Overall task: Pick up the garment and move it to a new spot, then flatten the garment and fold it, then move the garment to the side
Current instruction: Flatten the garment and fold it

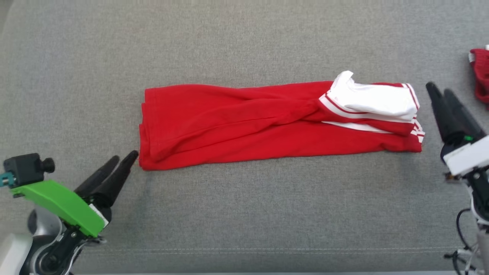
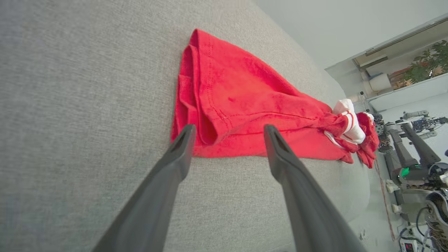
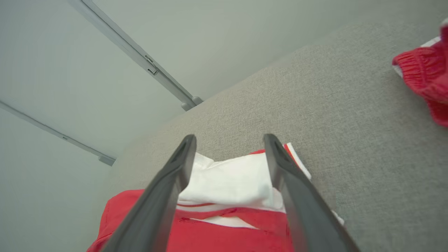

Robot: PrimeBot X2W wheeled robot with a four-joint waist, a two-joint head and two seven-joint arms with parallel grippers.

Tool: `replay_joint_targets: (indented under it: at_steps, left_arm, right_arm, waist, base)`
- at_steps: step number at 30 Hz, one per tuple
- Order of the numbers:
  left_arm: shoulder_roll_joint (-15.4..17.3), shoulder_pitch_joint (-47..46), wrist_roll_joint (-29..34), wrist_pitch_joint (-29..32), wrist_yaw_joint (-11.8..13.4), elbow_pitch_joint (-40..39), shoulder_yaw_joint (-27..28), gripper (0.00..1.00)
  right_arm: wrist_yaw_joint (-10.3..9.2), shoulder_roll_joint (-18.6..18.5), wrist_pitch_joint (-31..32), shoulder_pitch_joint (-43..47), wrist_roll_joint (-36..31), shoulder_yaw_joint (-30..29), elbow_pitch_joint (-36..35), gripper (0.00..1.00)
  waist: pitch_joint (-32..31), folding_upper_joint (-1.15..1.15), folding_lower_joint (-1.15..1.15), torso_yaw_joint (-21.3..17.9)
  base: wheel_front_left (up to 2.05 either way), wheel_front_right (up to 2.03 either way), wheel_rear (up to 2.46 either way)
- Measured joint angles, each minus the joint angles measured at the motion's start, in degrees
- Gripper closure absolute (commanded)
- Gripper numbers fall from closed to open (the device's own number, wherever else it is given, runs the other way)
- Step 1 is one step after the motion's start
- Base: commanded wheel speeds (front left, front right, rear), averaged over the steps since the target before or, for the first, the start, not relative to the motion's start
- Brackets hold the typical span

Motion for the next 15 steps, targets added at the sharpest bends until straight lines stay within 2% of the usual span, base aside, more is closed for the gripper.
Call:
replay_joint_targets:
  at_steps: [3,6,15]
  left_arm:
    - [1.9,1.6,5.3,-2.8,0.4,-0.8,0.7,0.00]
    - [2.8,3.8,10.1,-5.7,1.7,-2.2,0.9,0.00]
    - [2.1,9.1,20.5,-12.6,6.4,-6.1,-1.4,0.00]
  right_arm:
    - [-0.92,2.4,-1.6,3.9,0.5,-0.1,-0.8,0.00]
    - [-1.05,5.3,-2.8,8.3,2.2,0.6,-1.0,0.00]
    - [-2.40,11.9,-8.0,18.0,5.9,-1.1,1.3,0.00]
  waist:
    - [-1.6,0.00,0.00,-0.5]
    - [-3.1,0.00,0.00,-1.1]
    - [-5.4,0.00,0.00,-3.6]
  base:
    - [0.00,0.00,0.00]
    - [0.00,0.00,0.00]
    - [0.00,0.00,0.00]
